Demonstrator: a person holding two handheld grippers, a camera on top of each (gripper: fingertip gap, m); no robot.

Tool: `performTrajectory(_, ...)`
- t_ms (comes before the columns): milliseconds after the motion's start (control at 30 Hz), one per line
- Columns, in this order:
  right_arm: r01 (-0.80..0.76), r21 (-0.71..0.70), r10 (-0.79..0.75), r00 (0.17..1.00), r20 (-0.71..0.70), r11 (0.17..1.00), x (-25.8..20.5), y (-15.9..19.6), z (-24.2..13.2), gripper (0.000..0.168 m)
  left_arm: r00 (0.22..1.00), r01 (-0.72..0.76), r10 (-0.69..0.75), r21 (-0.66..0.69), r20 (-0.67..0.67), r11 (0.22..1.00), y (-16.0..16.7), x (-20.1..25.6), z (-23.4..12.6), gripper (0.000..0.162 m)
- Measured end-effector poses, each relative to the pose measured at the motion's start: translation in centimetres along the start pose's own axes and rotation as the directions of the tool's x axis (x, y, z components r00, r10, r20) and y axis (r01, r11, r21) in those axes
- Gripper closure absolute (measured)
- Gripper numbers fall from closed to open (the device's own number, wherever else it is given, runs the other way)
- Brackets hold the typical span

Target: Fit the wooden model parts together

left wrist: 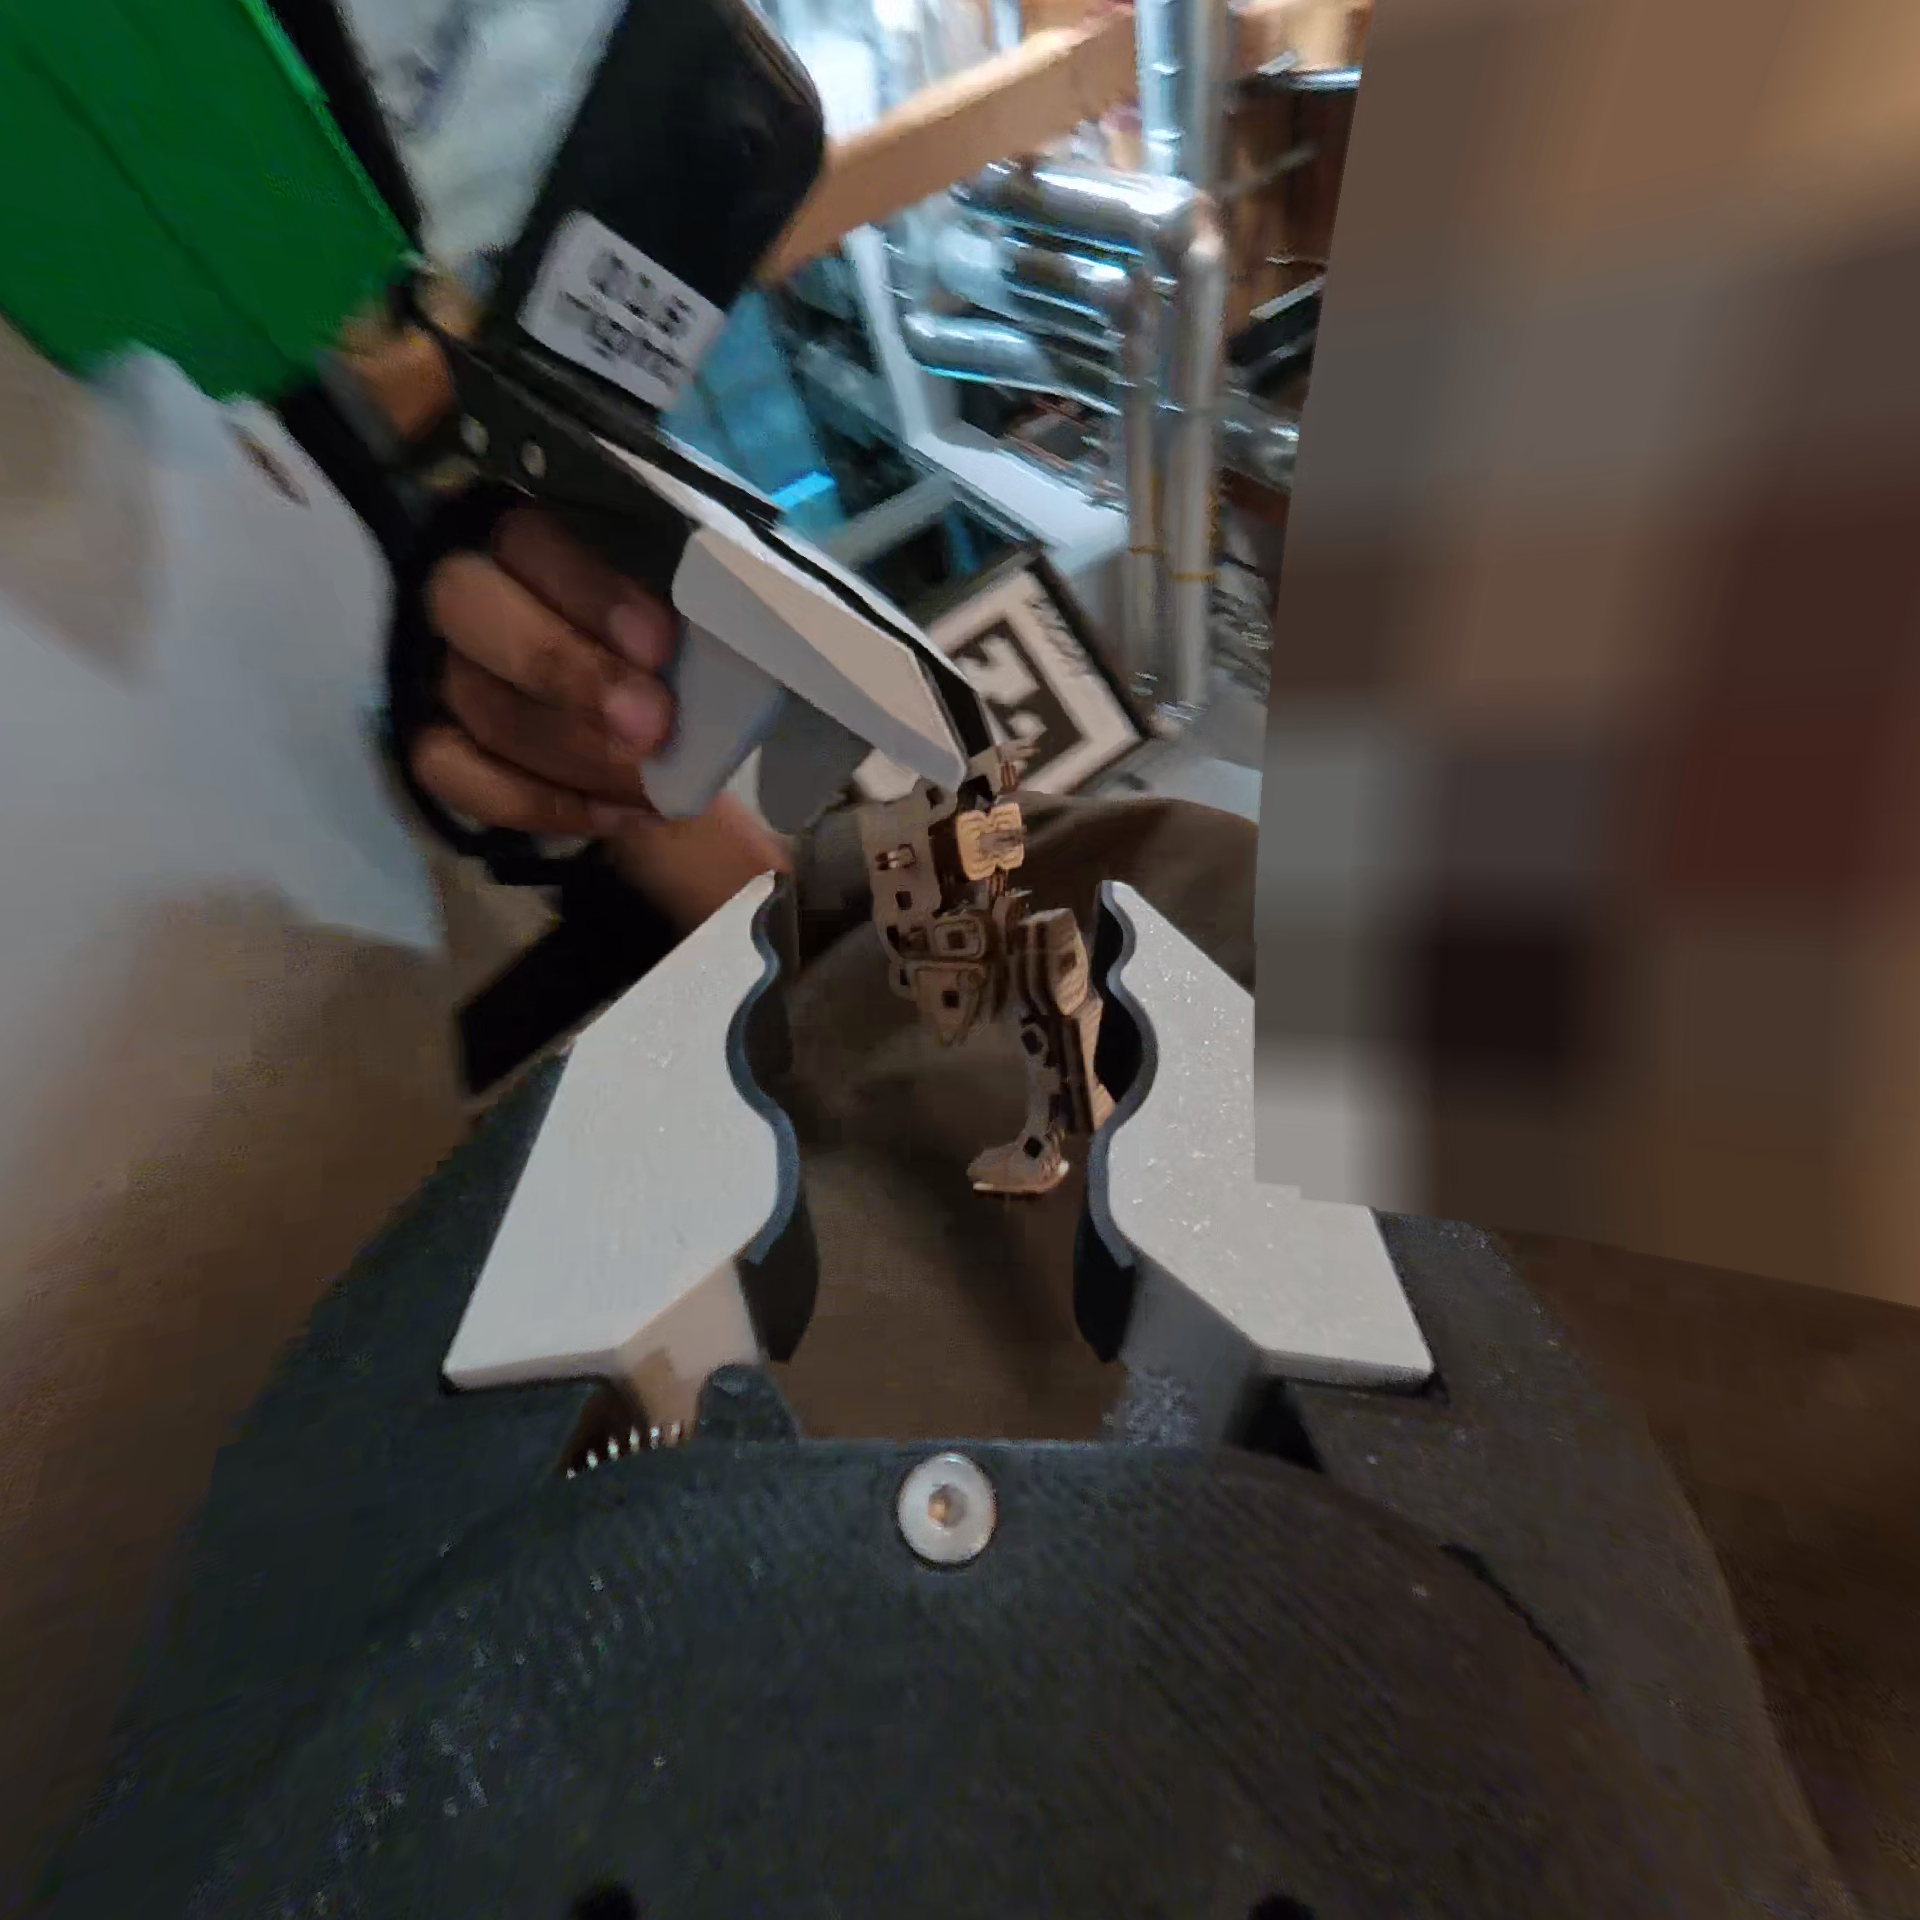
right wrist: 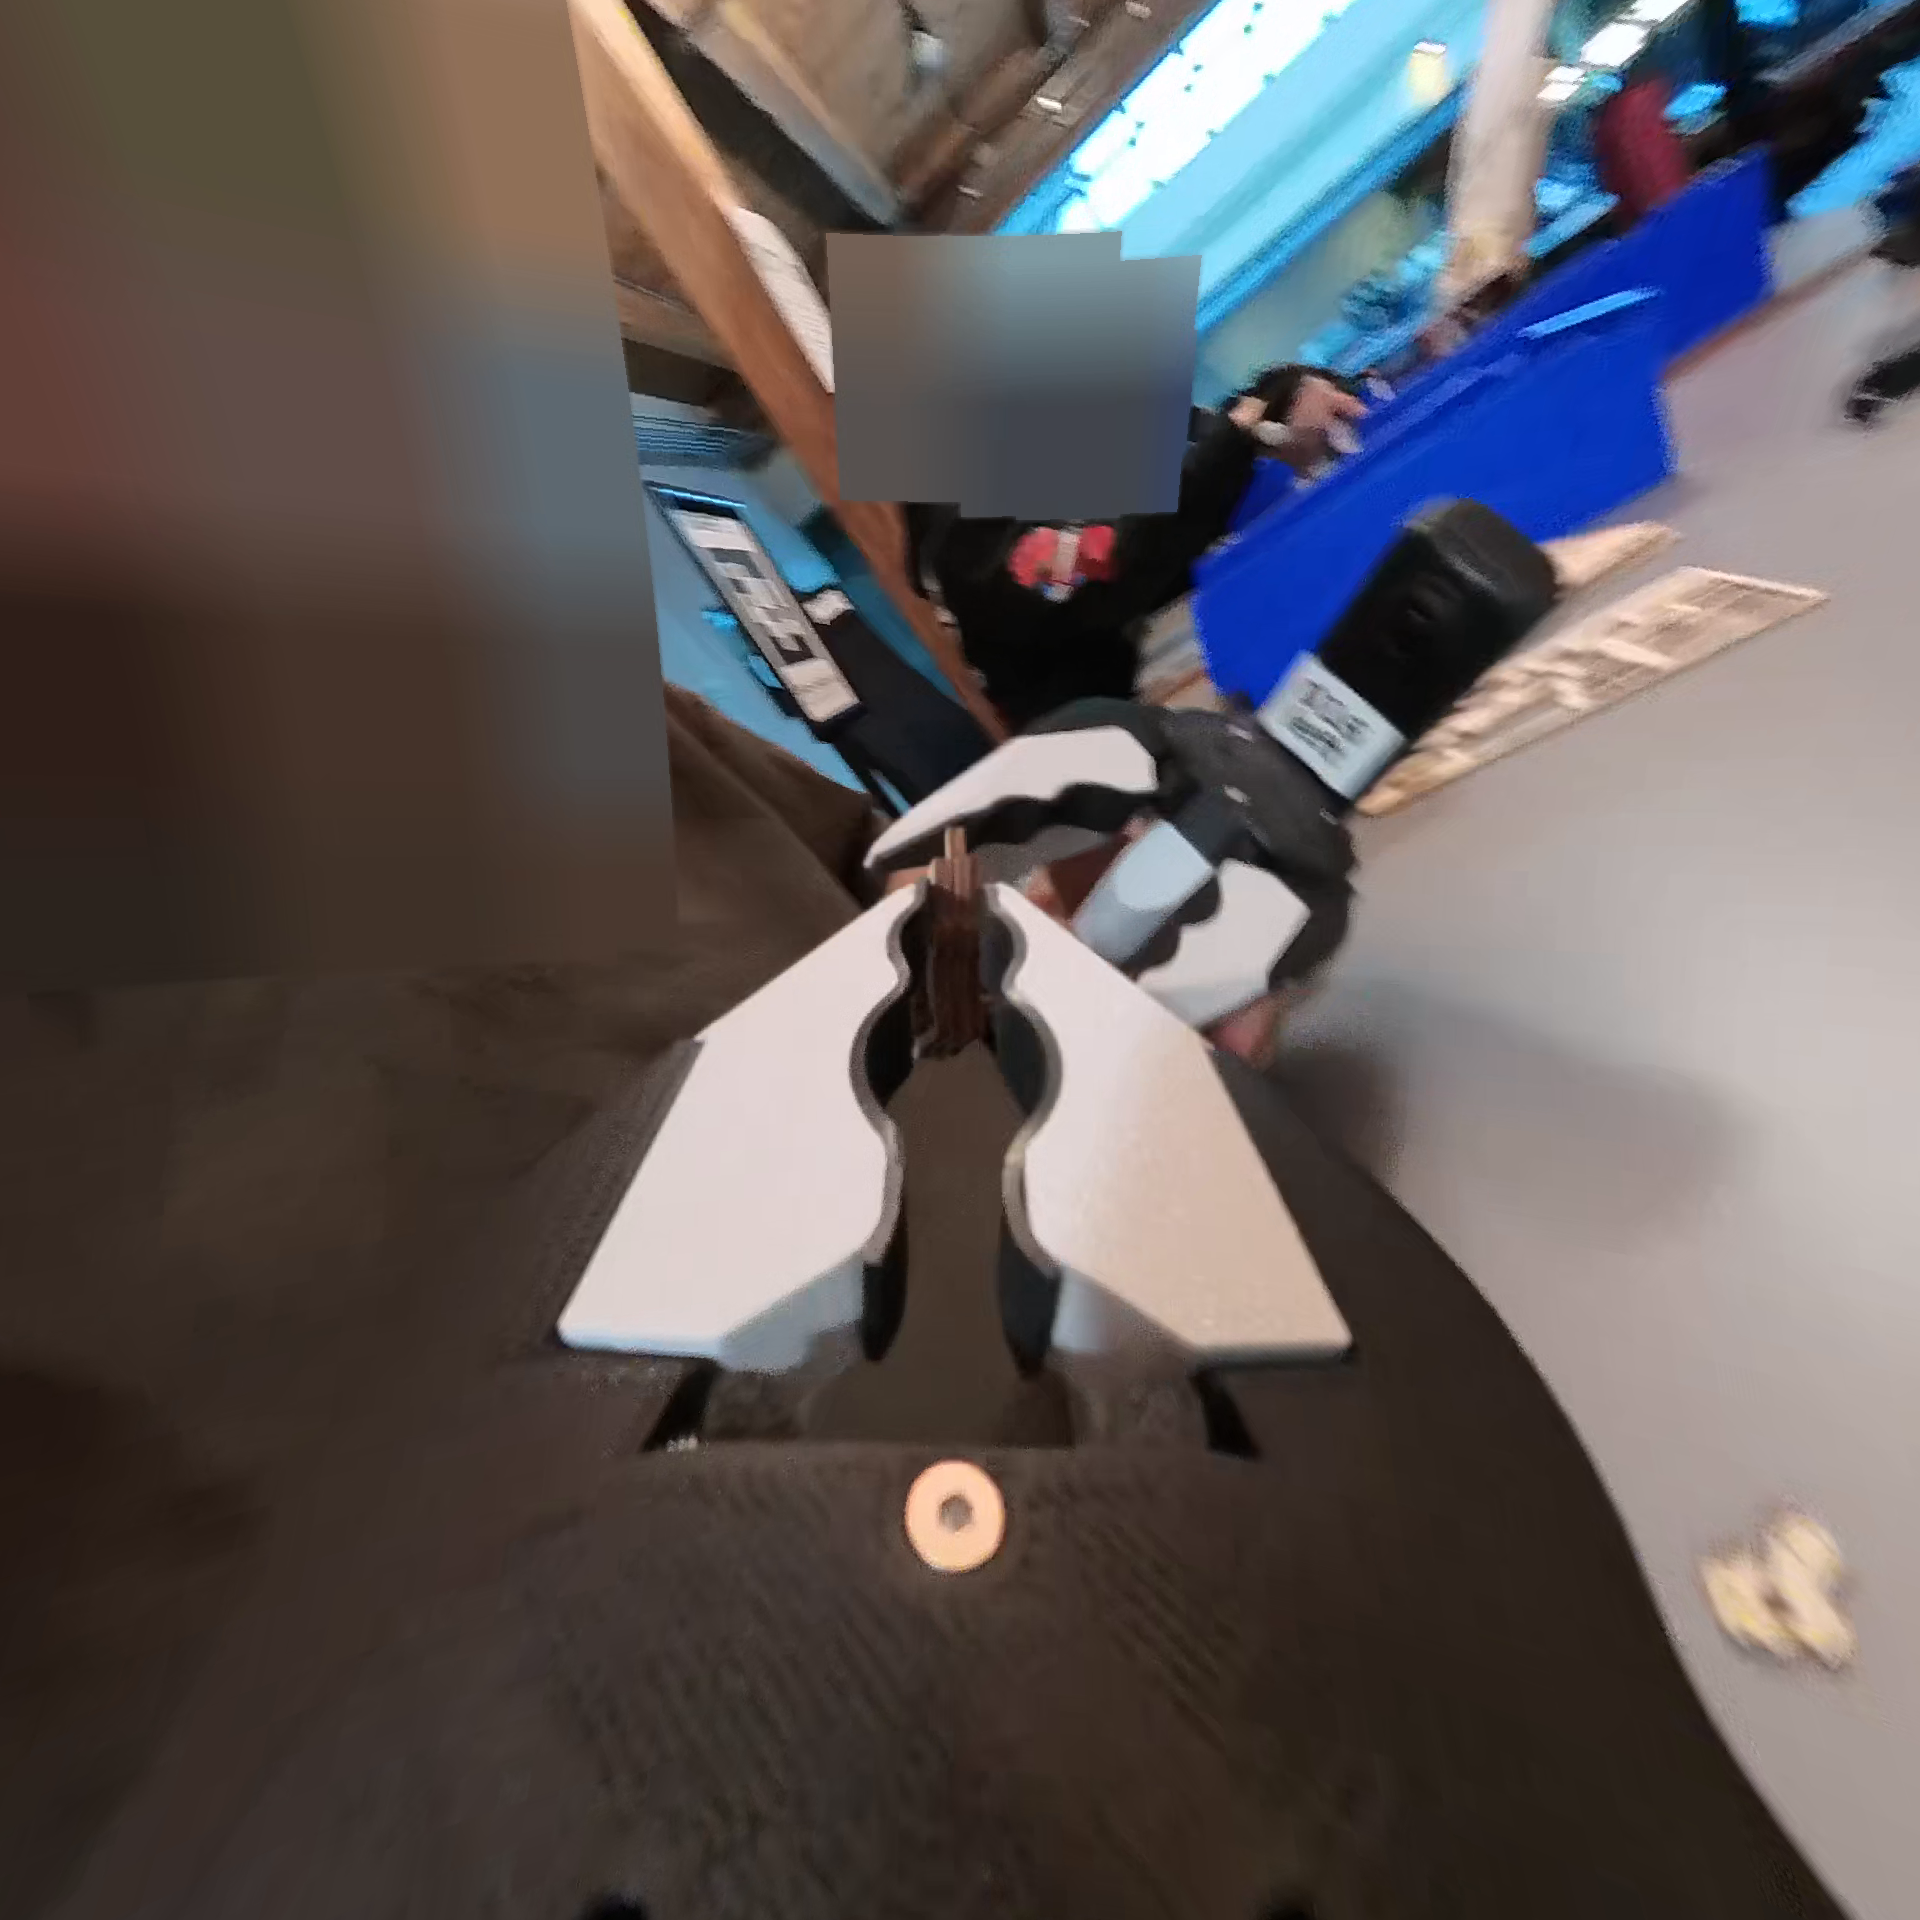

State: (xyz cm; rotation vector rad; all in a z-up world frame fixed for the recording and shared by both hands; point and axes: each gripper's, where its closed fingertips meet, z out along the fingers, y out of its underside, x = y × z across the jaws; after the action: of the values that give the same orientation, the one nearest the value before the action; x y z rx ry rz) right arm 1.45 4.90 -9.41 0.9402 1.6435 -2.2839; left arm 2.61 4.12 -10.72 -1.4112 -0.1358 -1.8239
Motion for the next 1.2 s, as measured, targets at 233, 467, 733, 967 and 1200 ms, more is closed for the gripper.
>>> performTrajectory(233, -0.083, -0.054, 0.062, 0.951, -0.304, 0.995, 5.0, 1.1, -2.4, 0.161, 0.911, -0.188, 0.178, -0.010, 0.371, 0.982, -1.8, -4.0, -2.9, 0.100)
performTrajectory(467, -0.211, -0.002, 0.197, 0.918, -0.345, 0.978, 6.4, 1.8, -2.0, 0.161, 0.843, -0.198, 0.238, -0.133, 0.482, 0.971, 0.0, -6.3, -2.0, 0.114)
performTrajectory(733, -0.245, -0.020, 0.221, 0.905, -0.364, 0.969, 6.9, 2.5, -1.5, 0.161, 0.844, -0.195, 0.219, -0.100, 0.490, 0.976, -0.4, -6.4, -2.2, 0.134)
performTrajectory(967, -0.243, -0.022, 0.218, 0.906, -0.363, 0.970, 7.1, 2.6, -1.6, 0.161, 0.843, -0.181, 0.207, -0.099, 0.496, 0.978, -0.3, -6.6, -2.3, 0.134)
performTrajectory(1200, -0.238, -0.001, 0.221, 0.903, -0.368, 0.971, 7.1, 2.2, -1.9, 0.161, 0.809, -0.216, 0.232, -0.094, 0.539, 0.972, -0.9, -6.8, -3.0, 0.131)
